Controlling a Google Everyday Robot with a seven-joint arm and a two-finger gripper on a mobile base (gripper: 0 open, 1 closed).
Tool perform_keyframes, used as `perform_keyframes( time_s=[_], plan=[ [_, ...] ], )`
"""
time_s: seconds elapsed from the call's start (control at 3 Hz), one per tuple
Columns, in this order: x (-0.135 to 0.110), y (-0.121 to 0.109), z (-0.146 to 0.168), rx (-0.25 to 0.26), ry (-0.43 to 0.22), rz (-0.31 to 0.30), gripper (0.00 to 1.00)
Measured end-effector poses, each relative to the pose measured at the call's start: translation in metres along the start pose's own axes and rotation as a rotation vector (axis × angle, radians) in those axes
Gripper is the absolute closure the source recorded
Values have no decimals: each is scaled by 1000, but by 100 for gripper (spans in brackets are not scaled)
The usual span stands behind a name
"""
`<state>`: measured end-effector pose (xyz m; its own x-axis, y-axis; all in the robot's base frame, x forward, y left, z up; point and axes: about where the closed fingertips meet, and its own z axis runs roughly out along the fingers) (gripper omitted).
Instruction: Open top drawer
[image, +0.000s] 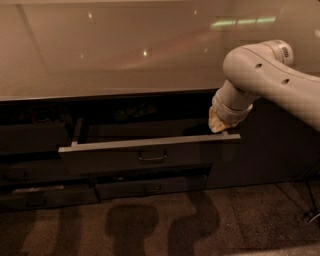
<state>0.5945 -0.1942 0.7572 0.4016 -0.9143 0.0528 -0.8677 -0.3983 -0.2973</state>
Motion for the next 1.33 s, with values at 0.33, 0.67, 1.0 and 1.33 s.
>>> perform_keyframes(
  time_s=[0.33, 0.67, 1.0, 1.33],
  plan=[
    [0, 0, 0, 0, 0, 0, 100],
    [1, 1, 4, 15, -25, 3, 100],
    [15, 6, 20, 53, -151, 34, 100],
    [8, 0, 36, 84, -378, 0, 100]
  ],
)
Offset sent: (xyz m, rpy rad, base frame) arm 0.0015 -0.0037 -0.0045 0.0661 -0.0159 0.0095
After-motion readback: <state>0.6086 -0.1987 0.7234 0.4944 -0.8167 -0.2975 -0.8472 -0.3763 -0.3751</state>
